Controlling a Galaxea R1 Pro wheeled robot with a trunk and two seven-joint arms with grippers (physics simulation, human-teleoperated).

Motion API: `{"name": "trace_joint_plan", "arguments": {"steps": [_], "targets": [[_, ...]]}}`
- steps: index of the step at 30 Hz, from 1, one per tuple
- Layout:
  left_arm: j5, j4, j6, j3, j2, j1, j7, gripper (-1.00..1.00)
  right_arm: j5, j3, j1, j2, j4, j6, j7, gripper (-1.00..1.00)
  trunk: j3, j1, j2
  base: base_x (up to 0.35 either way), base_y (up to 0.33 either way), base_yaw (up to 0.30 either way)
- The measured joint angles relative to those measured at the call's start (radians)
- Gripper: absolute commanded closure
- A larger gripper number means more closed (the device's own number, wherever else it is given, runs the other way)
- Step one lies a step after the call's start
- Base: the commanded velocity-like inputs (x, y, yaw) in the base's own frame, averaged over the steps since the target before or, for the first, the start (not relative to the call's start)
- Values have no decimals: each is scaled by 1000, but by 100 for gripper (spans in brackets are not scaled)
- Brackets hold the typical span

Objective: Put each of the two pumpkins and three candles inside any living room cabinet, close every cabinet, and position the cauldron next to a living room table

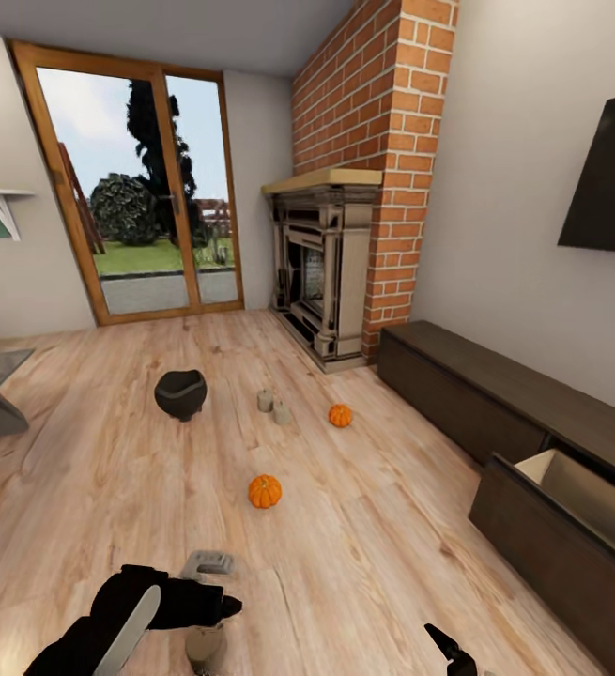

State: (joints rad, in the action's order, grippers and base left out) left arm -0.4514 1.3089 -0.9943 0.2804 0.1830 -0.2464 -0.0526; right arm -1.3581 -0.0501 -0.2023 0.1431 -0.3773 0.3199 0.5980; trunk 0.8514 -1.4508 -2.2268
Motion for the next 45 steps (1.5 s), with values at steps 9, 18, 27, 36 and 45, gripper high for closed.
{"name": "trace_joint_plan", "arguments": {"steps": [9, 18, 27, 36, 45], "targets": [[92, -47, 3, -111, 20, -27, 1, -100, 126, -23, 0, 0, 0, -57, 2, -100, -28, 35, 63, 0, 0, 266], [99, -55, 3, -129, 35, -31, 1, -100, 134, -23, 0, 1, -2, -55, 22, -100, -56, 69, 126, 0, 0, 33], [100, -73, 5, -130, 54, -46, 1, -100, 124, -9, 0, 8, 0, 6, -111, -100, -82, 100, 182, 0, 0, 1], [91, -93, 6, -128, 46, -54, -3, -100, 162, -37, 0, 3, -18, -50, -170, -100, -82, 100, 182, -55, 44, 0], [92, -94, 5, -129, 51, -54, -4, -100, 304, -47, 0, 2, -21, -90, -171, -100, -82, 100, 182, -169, 187, 2]]}}
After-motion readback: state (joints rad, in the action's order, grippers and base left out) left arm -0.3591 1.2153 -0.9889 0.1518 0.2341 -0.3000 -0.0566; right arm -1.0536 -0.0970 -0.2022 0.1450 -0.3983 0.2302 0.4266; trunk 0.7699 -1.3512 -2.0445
